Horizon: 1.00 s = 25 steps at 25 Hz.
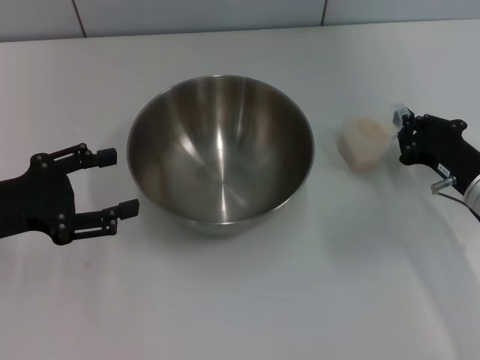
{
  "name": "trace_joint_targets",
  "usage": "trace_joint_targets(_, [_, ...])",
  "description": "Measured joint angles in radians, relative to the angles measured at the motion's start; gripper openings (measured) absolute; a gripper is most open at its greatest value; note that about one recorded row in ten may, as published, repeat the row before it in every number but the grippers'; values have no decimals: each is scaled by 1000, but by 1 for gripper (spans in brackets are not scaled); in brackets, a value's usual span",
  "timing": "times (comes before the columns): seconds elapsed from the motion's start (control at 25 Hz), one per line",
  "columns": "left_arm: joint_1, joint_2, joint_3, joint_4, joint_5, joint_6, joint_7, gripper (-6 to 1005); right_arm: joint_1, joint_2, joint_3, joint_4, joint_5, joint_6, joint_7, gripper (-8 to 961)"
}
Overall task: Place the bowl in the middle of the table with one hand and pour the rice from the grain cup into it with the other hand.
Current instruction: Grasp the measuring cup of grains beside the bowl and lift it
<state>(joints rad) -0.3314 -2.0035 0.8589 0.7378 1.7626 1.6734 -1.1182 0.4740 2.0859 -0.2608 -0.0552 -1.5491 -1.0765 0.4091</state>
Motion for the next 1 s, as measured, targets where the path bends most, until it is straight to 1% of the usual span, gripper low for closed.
trace_joint_targets(0.12, [0, 0, 0, 0, 1, 0, 0, 835, 0, 0, -2, 0, 0, 0, 0, 46])
trace_joint_targets(0.4, [0, -1, 0, 0, 1, 0, 0, 835, -2, 0, -1, 1, 0, -1, -1, 7])
trace_joint_targets(0.64, [0, -1, 0, 0, -4, 0, 0, 835, 0, 0, 0, -2, 9, -32, -1, 7])
trace_joint_targets(0.68, [0, -1, -1, 0, -4, 0, 0, 835, 0, 0, 0, -5, 19, -54, -2, 7])
trace_joint_targets(0.72, [0, -1, -1, 0, -5, 0, 0, 835, 1, 0, 0, -10, 43, -117, -10, 7])
trace_joint_targets(0.76, [0, -1, -1, 0, -5, 0, 0, 835, 1, 0, 0, -10, 43, -117, -10, 7])
trace_joint_targets(0.84, [0, -1, -1, 0, -5, 0, 0, 835, 1, -1, 0, -17, 70, -185, -37, 7])
trace_joint_targets(0.88, [0, -1, -2, 0, -5, 0, 0, 835, 5, -2, 0, -21, 93, -244, -82, 7])
trace_joint_targets(0.96, [0, -1, -6, 0, -6, 0, 1, 835, 10, -2, -1, -21, 102, -270, -116, 7])
trace_joint_targets(1.0, [0, -1, -9, 0, -6, 0, 2, 835, 24, -3, -5, -22, 107, -310, -186, 7])
